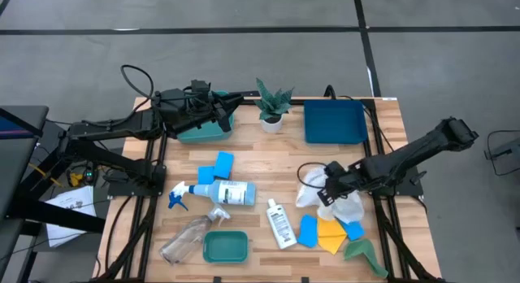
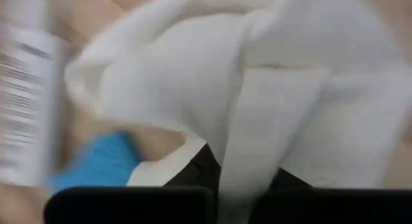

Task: Pick & Place Kitchen Items
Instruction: Put the white microfiber cloth into the top green bin

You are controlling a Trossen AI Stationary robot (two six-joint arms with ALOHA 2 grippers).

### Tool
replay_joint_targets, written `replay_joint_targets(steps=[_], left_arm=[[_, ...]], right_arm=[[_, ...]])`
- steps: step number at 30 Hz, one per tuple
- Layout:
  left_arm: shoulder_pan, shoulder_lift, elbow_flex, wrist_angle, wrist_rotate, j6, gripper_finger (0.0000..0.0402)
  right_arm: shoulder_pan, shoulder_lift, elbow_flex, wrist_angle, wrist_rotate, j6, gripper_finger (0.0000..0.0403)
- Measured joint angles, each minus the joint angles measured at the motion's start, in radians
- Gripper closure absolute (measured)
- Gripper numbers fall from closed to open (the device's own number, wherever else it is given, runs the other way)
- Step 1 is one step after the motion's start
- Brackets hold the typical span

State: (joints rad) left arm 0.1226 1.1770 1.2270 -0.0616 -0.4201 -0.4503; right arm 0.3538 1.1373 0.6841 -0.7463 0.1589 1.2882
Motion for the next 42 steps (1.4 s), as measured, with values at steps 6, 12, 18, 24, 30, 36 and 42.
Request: replay_joint_targets(steps=[6, 12, 18, 24, 30, 36, 42], left_arm=[[0.0, 0.0, 0.0, 0.026, 0.092, 0.054, 0.0318], [-0.053, 0.011, 0.001, 0.162, 0.215, 0.191, 0.0314], [-0.13, 0.061, 0.002, 0.304, 0.218, 0.288, 0.0262], [-0.173, 0.145, 0.001, 0.375, 0.208, 0.298, 0.019], [-0.19, 0.209, 0.0, 0.413, 0.207, 0.34, 0.0171], [-0.18, 0.237, 0.0, 0.387, 0.224, 0.296, 0.0175], [-0.163, 0.249, 0.0, 0.38, 0.354, 0.13, 0.0159]], right_arm=[[-0.051, -0.109, 0.154, 0.031, 0.117, -0.111, 0.0395], [-0.127, -0.136, 0.275, 0.124, 0.112, -0.26, 0.0399], [-0.19, -0.077, 0.391, 0.191, 0.066, -0.374, 0.0401], [-0.245, 0.034, 0.503, 0.227, -0.025, -0.456, 0.0402], [-0.281, 0.131, 0.607, 0.261, -0.116, -0.526, 0.0402], [-0.291, 0.201, 0.707, 0.263, -0.192, -0.605, 0.0403], [-0.304, 0.226, 0.767, 0.273, -0.215, -0.669, 0.0403]])
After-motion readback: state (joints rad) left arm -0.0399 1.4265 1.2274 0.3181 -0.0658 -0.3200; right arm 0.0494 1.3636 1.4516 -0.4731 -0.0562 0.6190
